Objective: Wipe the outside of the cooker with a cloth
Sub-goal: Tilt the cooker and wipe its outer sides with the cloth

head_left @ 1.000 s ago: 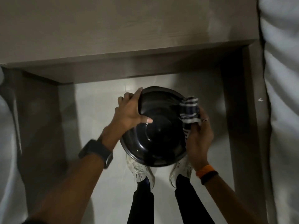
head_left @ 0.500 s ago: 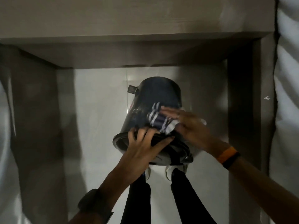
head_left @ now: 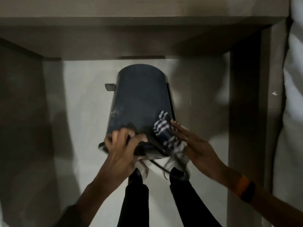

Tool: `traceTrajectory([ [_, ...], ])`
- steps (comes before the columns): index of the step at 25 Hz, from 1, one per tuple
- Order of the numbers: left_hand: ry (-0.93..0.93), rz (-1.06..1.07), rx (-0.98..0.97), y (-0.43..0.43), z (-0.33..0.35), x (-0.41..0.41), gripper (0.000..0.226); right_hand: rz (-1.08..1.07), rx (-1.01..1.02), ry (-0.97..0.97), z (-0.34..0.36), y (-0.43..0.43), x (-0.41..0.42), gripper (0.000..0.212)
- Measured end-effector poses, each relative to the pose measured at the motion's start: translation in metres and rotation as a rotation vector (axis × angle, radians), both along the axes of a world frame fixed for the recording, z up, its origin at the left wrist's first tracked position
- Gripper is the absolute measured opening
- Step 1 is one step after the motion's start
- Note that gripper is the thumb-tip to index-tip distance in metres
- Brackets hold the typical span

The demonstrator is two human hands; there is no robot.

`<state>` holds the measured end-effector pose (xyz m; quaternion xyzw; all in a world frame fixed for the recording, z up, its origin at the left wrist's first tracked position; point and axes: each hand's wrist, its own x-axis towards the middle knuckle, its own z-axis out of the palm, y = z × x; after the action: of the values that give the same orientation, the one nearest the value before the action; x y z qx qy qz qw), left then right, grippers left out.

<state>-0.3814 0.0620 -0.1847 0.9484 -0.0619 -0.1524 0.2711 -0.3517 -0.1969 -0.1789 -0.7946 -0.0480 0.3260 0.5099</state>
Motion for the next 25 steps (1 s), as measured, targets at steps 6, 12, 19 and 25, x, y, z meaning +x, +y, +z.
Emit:
traceTrajectory([
  [6, 0.26, 0.086, -0.254, 0.005, 0.003, 0.024, 0.04, 0.108, -0.107, -0.178, -0.05, 0.021, 0.017, 0.053],
  [12, 0.256, 0.237, -0.341, 0.011, 0.002, 0.032, 0.034, -0.236, -0.067, 0.067, -0.148, 0.024, 0.107, 0.046],
  [19, 0.223, 0.222, -0.344, 0.017, 0.001, 0.043, 0.037, -0.237, 0.119, 0.276, -0.018, 0.042, -0.022, 0.053],
  [25, 0.132, 0.043, -0.232, -0.008, -0.016, 0.027, 0.029, -0.338, -0.004, 0.069, -0.105, 0.041, 0.063, 0.063],
])
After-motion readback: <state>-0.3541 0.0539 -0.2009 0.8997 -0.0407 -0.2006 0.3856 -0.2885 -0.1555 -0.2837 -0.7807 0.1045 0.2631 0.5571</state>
